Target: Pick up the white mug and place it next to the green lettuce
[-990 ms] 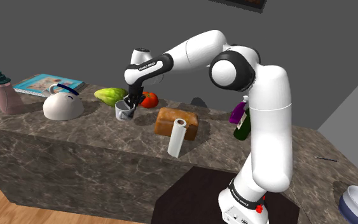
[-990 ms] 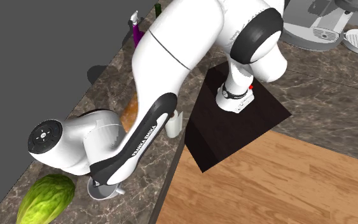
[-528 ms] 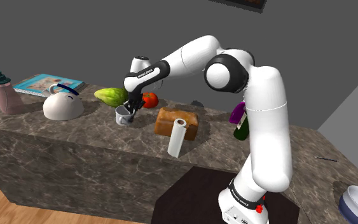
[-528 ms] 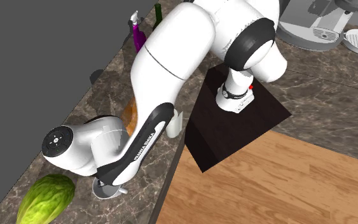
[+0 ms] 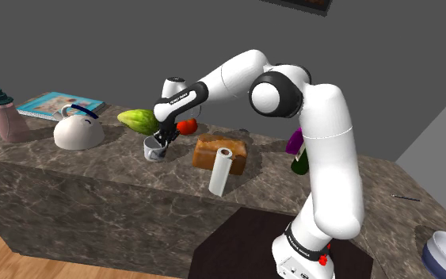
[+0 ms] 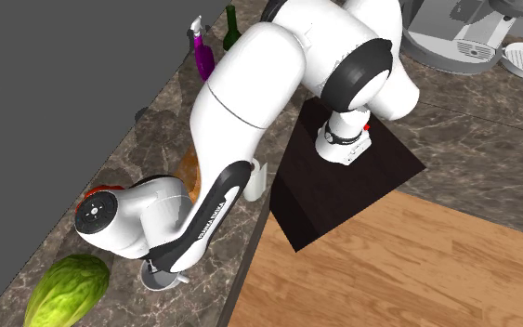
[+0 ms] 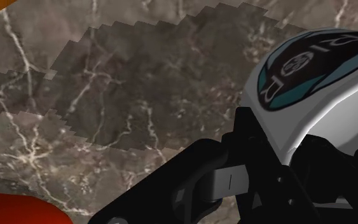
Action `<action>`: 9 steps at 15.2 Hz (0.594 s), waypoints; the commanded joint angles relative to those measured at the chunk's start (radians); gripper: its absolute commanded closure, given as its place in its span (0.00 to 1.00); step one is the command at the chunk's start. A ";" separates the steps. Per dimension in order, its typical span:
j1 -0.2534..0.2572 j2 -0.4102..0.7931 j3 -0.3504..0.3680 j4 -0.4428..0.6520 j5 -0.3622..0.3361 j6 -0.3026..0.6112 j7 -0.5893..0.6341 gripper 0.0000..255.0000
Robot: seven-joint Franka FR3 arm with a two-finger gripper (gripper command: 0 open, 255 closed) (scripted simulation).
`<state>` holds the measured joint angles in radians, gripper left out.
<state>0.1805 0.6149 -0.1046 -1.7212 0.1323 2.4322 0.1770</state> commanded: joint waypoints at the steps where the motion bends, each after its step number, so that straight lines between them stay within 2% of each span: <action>1: 0.000 0.000 0.000 0.000 0.000 0.001 -0.001 1.00; 4: 0.000 0.000 0.000 0.000 0.000 0.001 -0.001 1.00; 5: 0.000 0.000 0.000 0.000 0.000 0.001 -0.001 0.00; 9: 0.000 0.000 0.000 0.000 0.000 0.001 -0.001 0.00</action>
<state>0.1801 0.6153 -0.1046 -1.7211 0.1325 2.4330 0.1765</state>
